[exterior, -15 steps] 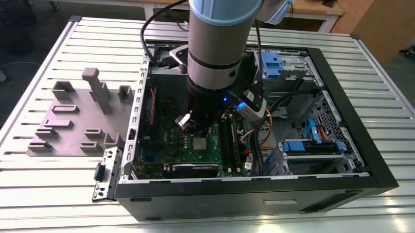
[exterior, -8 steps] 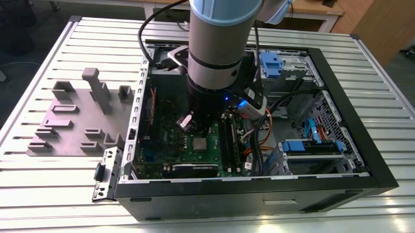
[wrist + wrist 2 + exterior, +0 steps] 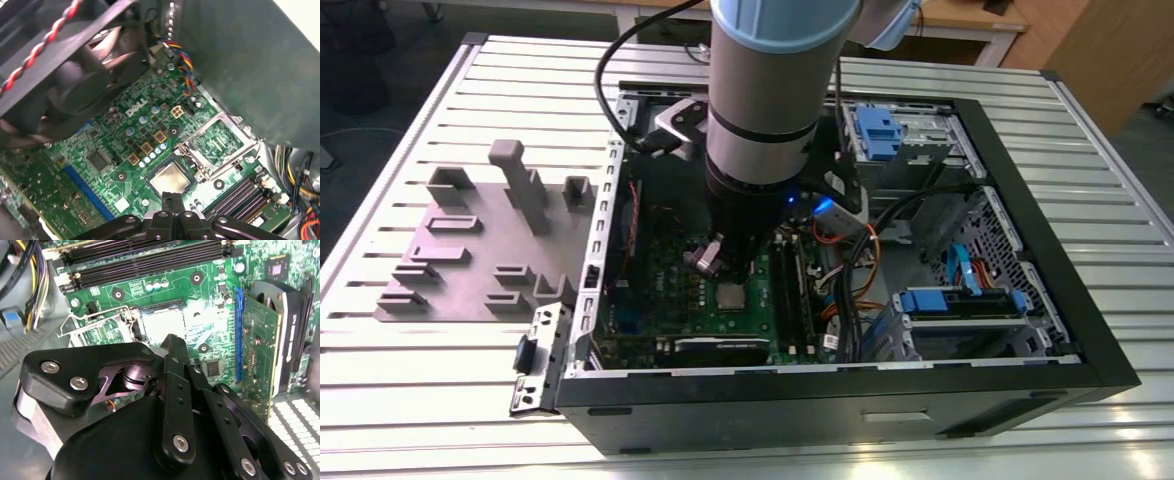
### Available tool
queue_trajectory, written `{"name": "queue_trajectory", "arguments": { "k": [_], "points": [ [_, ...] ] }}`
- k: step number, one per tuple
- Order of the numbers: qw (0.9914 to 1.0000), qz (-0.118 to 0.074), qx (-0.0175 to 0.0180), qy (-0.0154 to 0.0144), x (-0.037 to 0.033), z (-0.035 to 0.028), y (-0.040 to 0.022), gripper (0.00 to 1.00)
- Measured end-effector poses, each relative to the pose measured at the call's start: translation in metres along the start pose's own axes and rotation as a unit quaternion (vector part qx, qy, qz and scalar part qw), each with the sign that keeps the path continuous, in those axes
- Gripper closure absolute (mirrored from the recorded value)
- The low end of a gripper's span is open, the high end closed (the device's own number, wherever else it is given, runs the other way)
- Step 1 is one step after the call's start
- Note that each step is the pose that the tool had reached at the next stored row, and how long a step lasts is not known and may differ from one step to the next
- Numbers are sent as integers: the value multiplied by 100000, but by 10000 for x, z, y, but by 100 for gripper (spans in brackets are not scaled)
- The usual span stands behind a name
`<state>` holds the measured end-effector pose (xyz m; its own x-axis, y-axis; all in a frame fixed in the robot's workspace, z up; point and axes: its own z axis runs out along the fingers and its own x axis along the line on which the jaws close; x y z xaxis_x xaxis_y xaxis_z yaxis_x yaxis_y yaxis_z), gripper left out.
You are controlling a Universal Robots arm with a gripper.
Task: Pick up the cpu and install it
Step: 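Close the cpu cover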
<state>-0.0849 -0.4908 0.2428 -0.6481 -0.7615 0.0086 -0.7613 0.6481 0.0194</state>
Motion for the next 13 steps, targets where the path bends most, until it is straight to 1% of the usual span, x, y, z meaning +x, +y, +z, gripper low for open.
{"name": "queue_trajectory", "arguments": {
  "k": [3, 4, 13],
  "points": [
    [99972, -2367, 21, 44, 0, 0, 0, 89],
    [99931, -3708, 33, 74, 0, 0, 0, 89],
    [99912, -4204, 37, 79, 0, 0, 0, 89]
  ]
}}
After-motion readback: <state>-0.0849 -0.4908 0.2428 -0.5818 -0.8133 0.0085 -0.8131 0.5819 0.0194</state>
